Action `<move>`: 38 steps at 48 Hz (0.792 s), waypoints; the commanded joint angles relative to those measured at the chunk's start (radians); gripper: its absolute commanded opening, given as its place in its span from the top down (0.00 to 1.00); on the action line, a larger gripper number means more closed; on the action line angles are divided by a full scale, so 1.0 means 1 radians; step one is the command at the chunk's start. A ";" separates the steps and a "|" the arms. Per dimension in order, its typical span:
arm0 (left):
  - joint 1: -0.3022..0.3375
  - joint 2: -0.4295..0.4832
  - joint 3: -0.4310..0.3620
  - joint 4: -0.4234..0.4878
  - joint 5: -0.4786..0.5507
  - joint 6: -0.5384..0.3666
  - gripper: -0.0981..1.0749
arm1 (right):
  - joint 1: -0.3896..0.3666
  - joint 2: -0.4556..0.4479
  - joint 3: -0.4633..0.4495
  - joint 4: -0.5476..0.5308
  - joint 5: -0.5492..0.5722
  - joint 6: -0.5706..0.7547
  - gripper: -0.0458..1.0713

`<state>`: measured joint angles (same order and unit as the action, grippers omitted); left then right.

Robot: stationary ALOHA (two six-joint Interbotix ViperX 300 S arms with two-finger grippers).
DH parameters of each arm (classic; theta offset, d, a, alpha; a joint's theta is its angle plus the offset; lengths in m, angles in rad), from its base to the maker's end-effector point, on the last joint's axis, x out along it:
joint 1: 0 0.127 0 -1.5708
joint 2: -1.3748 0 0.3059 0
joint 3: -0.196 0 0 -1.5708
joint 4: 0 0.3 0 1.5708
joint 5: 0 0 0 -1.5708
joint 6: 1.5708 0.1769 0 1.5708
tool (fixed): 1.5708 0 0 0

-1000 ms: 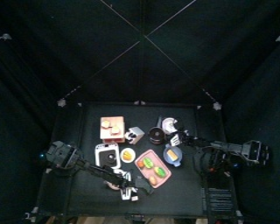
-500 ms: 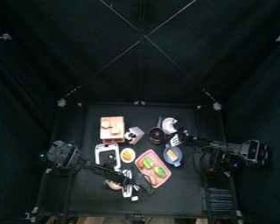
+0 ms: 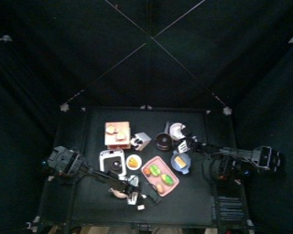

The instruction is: Grab white sushi piece from table

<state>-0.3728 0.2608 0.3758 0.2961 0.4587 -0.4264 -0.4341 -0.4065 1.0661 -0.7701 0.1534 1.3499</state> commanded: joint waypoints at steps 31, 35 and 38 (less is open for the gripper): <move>-0.048 -0.028 -0.011 0.156 -0.055 0.017 0.18 | 0.000 0.029 -0.017 0.000 -0.011 -0.002 0.15; -0.048 -0.026 -0.009 0.164 -0.060 0.020 0.18 | 0.000 0.031 -0.017 0.000 -0.012 -0.002 0.15; -0.048 -0.025 -0.006 0.172 -0.063 0.023 0.18 | 0.000 0.031 -0.017 0.000 -0.012 -0.002 0.15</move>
<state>-0.4218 0.2592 0.3774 0.4556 0.4050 -0.4065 -0.4341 -0.3682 1.0661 -0.7701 0.1457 1.3499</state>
